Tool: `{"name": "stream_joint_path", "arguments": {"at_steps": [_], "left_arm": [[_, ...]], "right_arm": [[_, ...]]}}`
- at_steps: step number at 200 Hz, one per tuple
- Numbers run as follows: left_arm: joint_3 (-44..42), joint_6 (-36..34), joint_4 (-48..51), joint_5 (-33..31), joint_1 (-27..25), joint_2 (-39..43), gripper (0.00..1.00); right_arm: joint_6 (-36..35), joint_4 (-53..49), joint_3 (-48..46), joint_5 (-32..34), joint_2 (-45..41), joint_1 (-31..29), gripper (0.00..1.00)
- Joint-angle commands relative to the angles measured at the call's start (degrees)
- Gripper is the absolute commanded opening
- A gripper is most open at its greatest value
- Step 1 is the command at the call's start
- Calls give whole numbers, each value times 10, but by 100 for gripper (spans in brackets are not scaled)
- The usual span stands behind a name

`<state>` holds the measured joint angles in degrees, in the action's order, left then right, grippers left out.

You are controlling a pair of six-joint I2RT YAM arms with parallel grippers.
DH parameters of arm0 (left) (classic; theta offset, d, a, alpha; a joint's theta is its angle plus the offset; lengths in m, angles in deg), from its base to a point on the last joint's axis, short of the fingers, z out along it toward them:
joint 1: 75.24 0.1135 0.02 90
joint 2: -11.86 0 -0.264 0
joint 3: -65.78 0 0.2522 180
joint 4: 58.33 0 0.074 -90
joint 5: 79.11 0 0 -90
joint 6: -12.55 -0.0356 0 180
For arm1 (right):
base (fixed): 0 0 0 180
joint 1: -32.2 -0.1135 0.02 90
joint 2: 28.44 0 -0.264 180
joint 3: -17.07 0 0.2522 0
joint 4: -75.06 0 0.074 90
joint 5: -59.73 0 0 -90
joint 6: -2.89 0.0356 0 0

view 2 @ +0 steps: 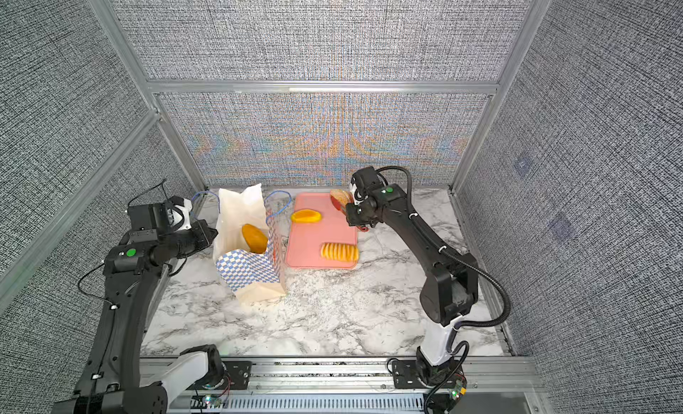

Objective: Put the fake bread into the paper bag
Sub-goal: 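Close the tongs on the sugared bun with the right gripper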

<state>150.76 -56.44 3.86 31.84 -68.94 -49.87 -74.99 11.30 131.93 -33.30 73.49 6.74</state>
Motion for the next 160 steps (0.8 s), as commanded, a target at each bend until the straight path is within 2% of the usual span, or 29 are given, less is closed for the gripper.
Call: {"name": "stream_joint_path", "arguments": {"at_steps": [1,160], "left_arm": [[3,-4,1,-1,0,3,0],[1,-2,0,0,1,9,0]], "right_arm": [[9,18,-5,-3,-24,-3,46],[40,32,-7,-11,-166,-24,46]]}}
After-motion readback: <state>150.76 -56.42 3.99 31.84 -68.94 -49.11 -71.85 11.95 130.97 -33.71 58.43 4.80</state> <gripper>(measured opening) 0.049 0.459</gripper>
